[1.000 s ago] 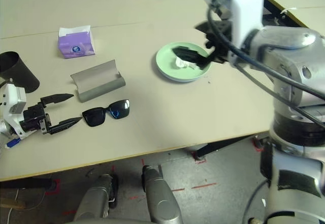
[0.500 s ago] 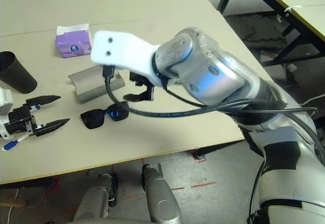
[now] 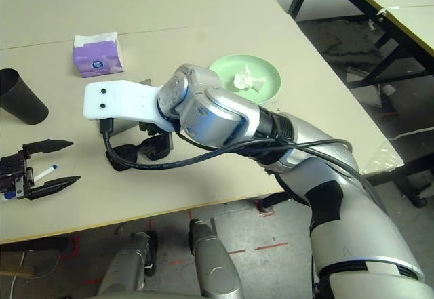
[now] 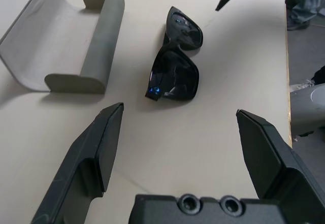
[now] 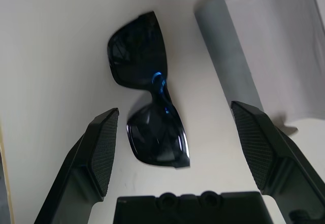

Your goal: Organize and tidy the items on the table.

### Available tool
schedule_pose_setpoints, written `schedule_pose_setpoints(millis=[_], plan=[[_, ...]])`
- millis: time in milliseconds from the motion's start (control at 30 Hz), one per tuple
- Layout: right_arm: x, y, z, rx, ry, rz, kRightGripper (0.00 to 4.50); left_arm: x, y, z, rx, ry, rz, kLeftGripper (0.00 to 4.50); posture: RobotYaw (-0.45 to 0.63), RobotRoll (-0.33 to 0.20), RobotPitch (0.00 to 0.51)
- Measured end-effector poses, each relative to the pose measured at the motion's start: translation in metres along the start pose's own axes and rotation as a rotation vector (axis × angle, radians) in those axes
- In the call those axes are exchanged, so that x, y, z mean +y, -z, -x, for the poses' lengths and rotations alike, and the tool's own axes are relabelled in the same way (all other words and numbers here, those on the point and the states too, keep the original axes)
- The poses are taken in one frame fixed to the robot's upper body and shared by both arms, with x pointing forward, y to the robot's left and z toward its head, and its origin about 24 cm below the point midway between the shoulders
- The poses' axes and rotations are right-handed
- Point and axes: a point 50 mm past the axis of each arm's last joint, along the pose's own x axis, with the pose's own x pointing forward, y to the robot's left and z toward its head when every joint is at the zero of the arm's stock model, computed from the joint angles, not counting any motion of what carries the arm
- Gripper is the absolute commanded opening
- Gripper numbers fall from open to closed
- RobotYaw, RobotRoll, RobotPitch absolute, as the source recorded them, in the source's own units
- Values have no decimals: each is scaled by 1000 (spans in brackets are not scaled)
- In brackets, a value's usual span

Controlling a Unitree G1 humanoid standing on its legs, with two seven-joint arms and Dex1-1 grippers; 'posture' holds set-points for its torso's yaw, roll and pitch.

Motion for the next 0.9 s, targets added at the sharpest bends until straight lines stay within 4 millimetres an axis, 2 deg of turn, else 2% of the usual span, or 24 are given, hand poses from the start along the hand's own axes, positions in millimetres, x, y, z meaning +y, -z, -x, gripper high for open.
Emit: schedule_pose_setpoints(millis=[133,600,900], plan=[[3,1,-12,11,-24,22,4486,2,-3,4,-3,-26,-13,4500,-98,0,222],[10,23,-52,95,-77,14,4486,0,0,4,-9,-48,-25,4500,-81,0,220],[7,21,-58,85,-73,54,4486,-2,3,4,-15,-52,-18,4500,-80,0,217]])
